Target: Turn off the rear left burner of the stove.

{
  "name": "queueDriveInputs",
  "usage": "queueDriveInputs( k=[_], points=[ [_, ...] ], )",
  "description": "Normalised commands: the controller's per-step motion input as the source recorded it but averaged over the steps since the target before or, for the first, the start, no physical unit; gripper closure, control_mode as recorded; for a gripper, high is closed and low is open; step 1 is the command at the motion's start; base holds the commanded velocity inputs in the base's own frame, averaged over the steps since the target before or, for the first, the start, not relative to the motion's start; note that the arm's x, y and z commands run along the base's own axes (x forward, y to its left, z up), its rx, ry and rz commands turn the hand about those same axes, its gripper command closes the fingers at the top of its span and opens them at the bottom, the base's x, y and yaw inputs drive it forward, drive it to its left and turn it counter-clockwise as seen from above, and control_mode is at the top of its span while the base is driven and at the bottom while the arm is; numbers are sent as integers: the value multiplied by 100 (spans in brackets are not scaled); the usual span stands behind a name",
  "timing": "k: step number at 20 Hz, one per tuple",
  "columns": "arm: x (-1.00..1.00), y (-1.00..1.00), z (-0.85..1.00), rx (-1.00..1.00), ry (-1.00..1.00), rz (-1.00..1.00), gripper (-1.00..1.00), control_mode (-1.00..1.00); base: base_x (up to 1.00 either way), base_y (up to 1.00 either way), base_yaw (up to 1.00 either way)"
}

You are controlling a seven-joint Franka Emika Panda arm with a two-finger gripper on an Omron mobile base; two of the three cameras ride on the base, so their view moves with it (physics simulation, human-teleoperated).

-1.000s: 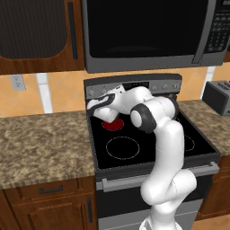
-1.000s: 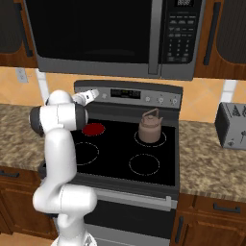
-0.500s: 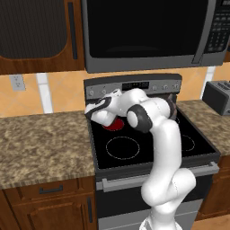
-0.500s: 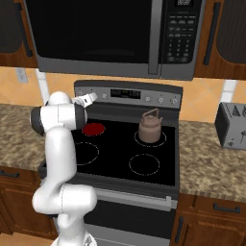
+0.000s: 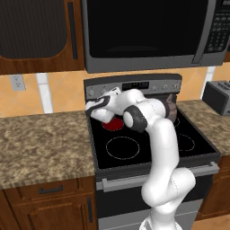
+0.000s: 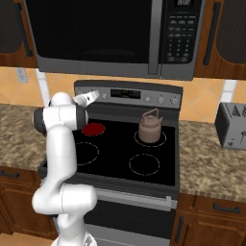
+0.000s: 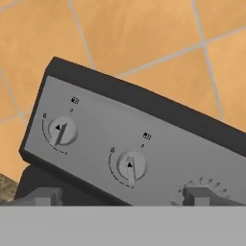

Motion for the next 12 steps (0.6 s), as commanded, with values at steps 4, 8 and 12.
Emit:
queueDriveInputs(
  k=[4,8,12],
  points=[
    [42,0,0,0,0,0,-100,-100,0,0,0],
    [39,0,-2,0,0,0,-100,-100,0,0,0],
    [38,0,-1,0,0,0,-100,-100,0,0,0]
  ],
)
